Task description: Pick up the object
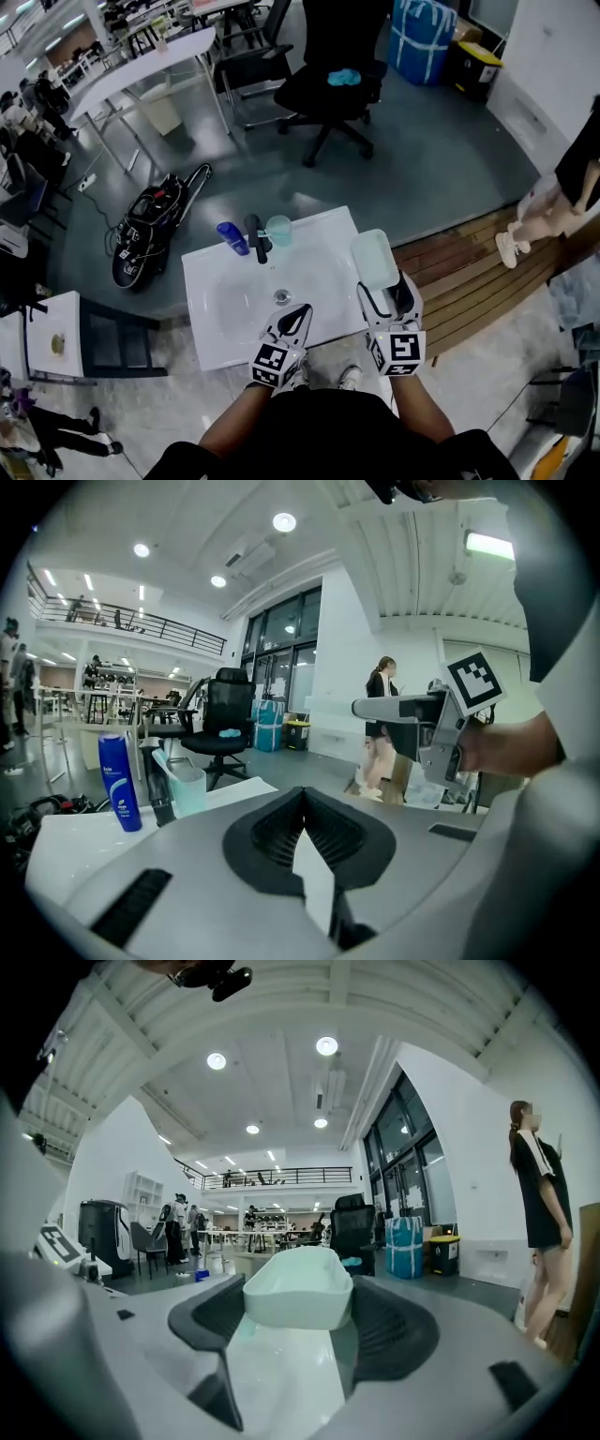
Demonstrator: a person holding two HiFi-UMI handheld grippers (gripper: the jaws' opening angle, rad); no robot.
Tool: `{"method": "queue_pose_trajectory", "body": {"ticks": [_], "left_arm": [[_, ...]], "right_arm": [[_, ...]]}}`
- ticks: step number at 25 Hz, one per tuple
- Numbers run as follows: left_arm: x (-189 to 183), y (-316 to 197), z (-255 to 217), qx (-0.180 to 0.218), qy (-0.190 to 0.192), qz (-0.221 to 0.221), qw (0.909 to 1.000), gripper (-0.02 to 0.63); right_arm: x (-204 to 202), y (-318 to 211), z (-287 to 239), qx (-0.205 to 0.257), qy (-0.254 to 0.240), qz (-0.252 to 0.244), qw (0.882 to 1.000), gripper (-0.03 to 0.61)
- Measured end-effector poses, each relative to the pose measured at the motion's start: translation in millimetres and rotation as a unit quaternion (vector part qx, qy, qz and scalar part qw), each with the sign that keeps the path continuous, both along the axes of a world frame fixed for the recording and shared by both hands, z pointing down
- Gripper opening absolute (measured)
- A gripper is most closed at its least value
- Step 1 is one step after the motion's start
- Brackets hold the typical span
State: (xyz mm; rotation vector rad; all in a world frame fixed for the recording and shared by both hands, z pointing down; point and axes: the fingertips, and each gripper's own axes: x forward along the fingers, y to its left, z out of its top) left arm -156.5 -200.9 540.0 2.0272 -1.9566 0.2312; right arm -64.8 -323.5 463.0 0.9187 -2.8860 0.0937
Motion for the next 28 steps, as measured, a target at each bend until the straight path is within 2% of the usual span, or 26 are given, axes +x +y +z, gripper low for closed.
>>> {"method": "queue_pose_trajectory", "body": {"ticks": [14,28], "left_arm": [[4,-17,-13,0.026,0.005,0.006,0.9996,0.014],[3,-14,-13,0.026,0.003,-0.001,0.9996,0.014]], "right_arm": [[-4,-3,-6,0.009,-0.002,-0.001,1.000,0.345],[-7,4,-15,0.018,-0.011,-0.011,1.000,0.345]]}}
